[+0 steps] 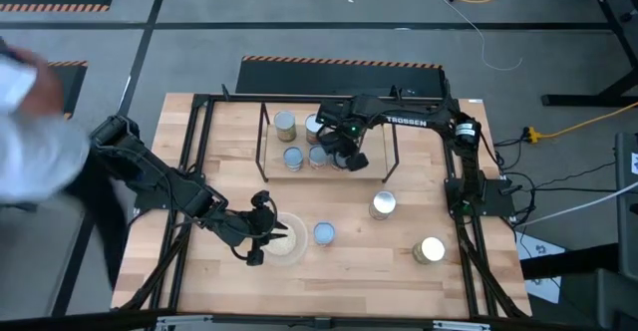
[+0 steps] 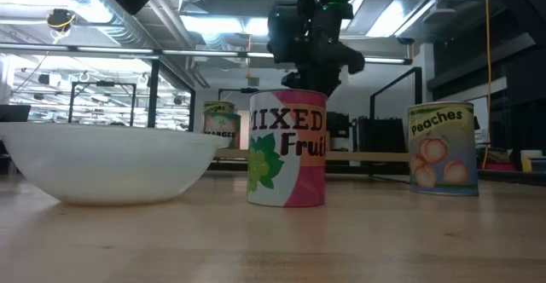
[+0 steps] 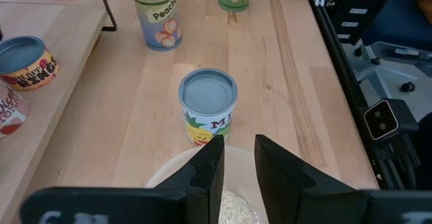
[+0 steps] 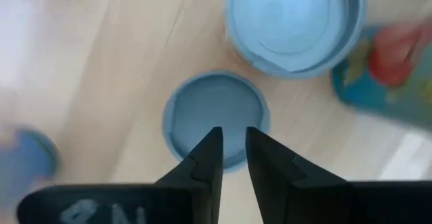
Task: Pick and place cans onto a shelf
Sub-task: Adjust the canned pineapple on the shelf
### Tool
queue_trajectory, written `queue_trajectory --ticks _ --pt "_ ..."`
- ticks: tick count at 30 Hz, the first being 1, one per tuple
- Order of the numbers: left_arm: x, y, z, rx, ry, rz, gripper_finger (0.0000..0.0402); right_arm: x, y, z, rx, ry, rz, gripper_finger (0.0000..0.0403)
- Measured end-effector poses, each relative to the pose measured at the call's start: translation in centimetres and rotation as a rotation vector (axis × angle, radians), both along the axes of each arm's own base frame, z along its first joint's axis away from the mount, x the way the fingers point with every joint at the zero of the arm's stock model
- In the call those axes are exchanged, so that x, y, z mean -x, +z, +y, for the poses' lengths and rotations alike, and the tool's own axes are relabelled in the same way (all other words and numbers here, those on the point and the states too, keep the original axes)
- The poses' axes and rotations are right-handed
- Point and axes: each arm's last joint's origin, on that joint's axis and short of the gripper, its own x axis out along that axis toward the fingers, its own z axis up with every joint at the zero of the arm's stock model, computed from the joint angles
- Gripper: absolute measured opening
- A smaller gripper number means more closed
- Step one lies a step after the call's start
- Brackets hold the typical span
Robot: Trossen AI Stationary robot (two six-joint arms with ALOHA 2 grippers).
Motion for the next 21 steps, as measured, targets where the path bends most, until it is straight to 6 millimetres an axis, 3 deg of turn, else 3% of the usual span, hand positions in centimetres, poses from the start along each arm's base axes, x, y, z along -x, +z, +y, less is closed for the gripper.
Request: queue_trajectory --ticks 6,13,21 --pt "0.0 0.0 0.0 0.0 0.0 0.0 0.0076 0.0 0.0 -0.1 -0.064 -0.344 0.025 0.007" --pt "0.0 0.0 0.0 -0.002 -0.001 0.0 0.0076 0.3 -0.3 -0.4 -0.003 -0.682 0.056 0.007" --pt "0.0 0.0 0.0 -0.004 -0.002 0.002 0.0076 0.7 -1.2 -0.4 -0.024 -0.765 0.094 0.007"
